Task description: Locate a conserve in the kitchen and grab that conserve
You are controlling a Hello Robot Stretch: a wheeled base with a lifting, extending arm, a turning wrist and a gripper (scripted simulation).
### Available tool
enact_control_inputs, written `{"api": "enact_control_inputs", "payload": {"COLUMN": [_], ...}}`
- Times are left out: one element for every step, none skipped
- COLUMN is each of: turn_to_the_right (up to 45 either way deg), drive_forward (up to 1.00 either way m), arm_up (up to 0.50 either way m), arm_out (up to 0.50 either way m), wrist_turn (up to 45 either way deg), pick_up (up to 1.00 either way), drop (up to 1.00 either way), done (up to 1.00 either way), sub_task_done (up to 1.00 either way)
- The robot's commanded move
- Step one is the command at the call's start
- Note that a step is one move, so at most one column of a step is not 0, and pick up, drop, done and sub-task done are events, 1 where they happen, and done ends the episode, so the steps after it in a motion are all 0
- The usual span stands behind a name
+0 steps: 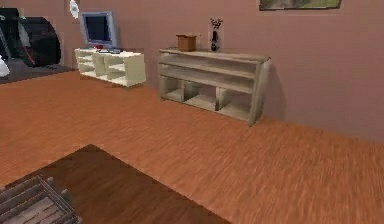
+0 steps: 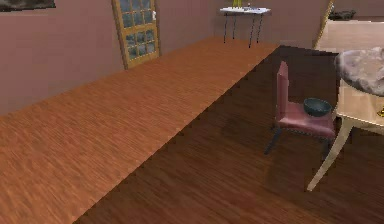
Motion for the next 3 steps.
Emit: {"api": "enact_control_inputs", "payload": {"turn_to_the_right": [-6.0, 0.0, 3.0], "drive_forward": [0.00, 0.35, 0.00], "arm_up": [0.00, 0.00, 0.00], "arm_out": [0.00, 0.00, 0.00], "wrist_turn": [0.0, 0.0, 0.0], "pick_up": [0.00, 0.00, 0.00], "drop": [0.00, 0.00, 0.00], "done": [0.00, 0.00, 0.00], "sub_task_done": [0.00, 0.00, 0.00]}}
